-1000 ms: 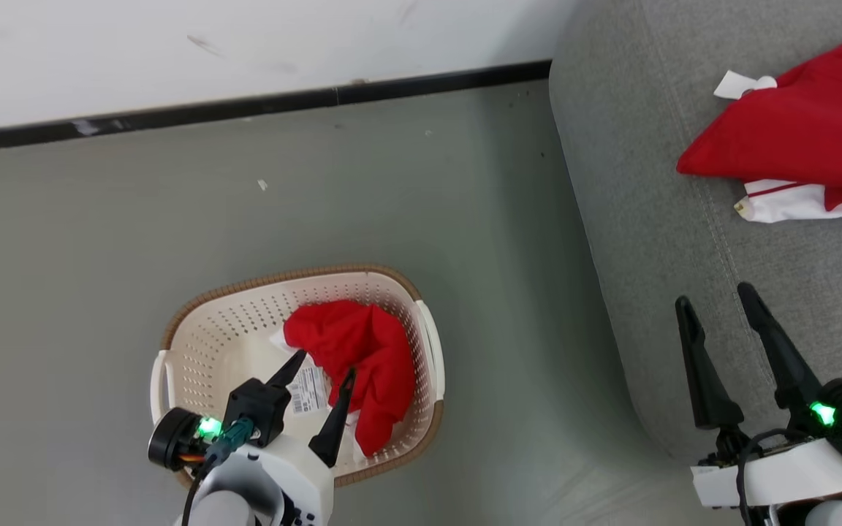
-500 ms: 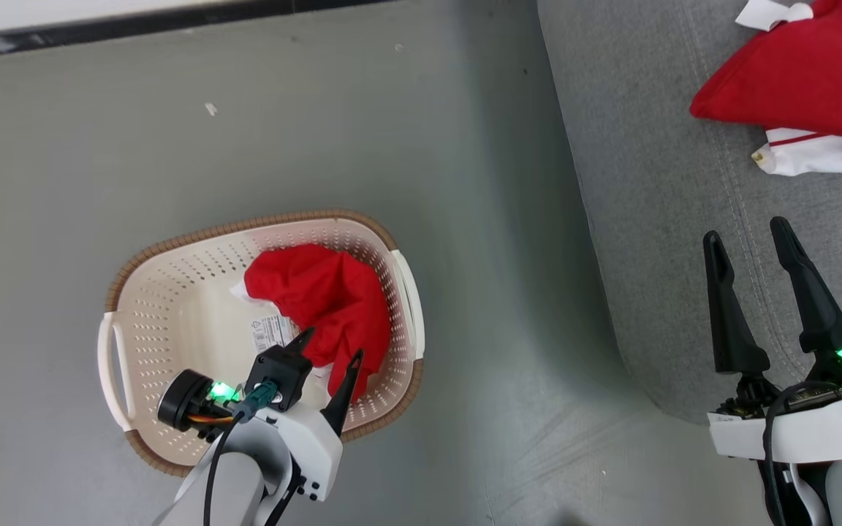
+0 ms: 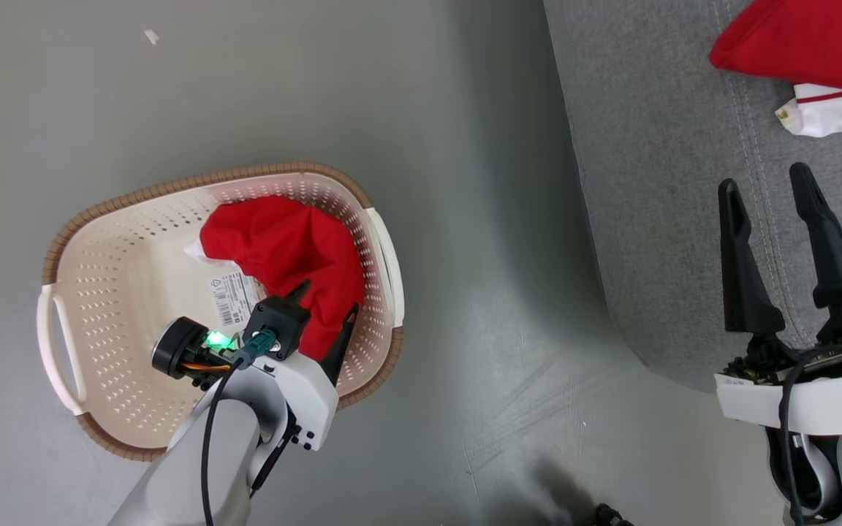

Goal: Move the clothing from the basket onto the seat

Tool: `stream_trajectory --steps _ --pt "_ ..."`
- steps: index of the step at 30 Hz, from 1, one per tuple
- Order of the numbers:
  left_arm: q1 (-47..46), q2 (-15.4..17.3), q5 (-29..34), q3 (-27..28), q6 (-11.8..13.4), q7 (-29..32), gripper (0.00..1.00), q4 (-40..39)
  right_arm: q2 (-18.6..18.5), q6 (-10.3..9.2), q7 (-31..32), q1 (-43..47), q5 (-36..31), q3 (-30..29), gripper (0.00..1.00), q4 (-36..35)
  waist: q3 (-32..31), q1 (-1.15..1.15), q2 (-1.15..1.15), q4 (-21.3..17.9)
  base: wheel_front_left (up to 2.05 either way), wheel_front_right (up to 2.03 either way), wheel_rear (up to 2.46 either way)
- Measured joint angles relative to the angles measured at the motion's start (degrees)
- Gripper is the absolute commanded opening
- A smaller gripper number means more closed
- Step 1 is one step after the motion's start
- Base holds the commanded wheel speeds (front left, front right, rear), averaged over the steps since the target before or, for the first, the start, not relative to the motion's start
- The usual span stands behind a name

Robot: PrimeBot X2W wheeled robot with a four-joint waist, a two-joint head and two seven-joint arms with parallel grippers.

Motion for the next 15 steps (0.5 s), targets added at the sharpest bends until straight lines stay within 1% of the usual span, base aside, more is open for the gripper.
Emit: stream_trajectory --steps 15 --pt "-6.33 0.57 1.87 0.35 -0.21 -0.97 1.0 7.55 -0.01 0.0 -0.02 -3.95 0.6 0.58 1.0 -1.63 6.9 0.0 0.0 -2.12 0.0 0.0 0.0"
